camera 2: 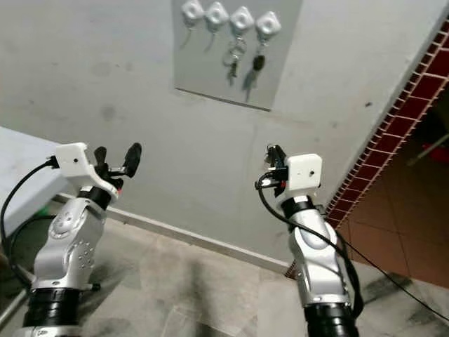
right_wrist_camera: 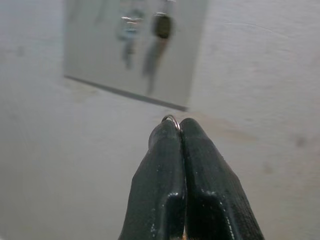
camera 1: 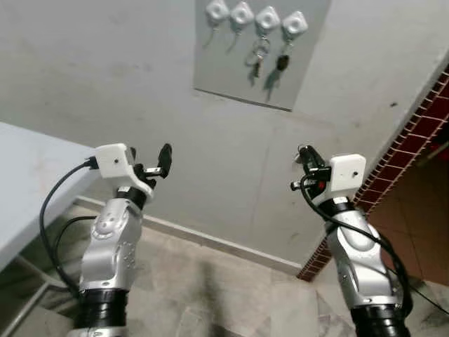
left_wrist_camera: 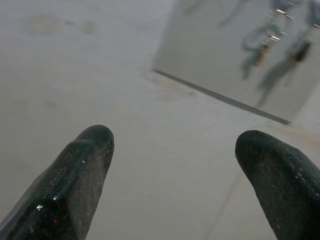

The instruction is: Hang keys on a hook

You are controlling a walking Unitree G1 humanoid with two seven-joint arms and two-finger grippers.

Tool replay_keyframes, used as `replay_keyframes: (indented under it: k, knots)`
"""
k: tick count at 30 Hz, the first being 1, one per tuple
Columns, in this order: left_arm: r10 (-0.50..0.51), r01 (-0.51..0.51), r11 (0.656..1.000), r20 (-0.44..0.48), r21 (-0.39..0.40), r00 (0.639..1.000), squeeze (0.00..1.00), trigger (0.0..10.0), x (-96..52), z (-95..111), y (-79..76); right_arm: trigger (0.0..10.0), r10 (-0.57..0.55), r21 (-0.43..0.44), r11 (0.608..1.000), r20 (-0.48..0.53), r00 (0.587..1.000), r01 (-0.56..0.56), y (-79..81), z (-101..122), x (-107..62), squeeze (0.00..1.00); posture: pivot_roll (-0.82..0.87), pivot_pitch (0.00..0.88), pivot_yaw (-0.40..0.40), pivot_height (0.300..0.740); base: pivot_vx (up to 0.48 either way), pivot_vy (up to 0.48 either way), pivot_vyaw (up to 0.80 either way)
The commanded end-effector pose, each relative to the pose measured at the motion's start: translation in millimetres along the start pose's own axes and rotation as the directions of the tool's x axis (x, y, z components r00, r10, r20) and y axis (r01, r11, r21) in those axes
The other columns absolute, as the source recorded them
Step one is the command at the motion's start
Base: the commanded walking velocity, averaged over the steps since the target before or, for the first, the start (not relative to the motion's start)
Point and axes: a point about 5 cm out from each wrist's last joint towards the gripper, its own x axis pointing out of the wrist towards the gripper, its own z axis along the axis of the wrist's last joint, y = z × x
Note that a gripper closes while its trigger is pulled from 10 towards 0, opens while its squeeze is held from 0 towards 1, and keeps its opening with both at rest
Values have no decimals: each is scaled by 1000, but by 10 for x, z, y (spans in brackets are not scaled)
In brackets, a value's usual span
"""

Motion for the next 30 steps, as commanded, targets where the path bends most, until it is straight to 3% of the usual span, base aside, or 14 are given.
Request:
replay_keyframes:
  k: [1,20,30]
  knots:
    - [15,-15,1000,9,12,1000,0,10000,-1,51,57,10000,24,3,1000,28,999,-24,57,58,38,0,6,0,-68,715,409,0,0]
    - [20,-20,1000,-2,13,1000,0,10000,-15,26,49,10000,32,-2,999,22,999,-32,53,51,33,0,7,0,-76,715,402,0,0]
    - [21,-21,1000,-7,-3,1000,0,10000,-39,5,37,10000,30,1,1000,13,999,-30,51,30,17,0,9,0,-76,715,0,0,0]
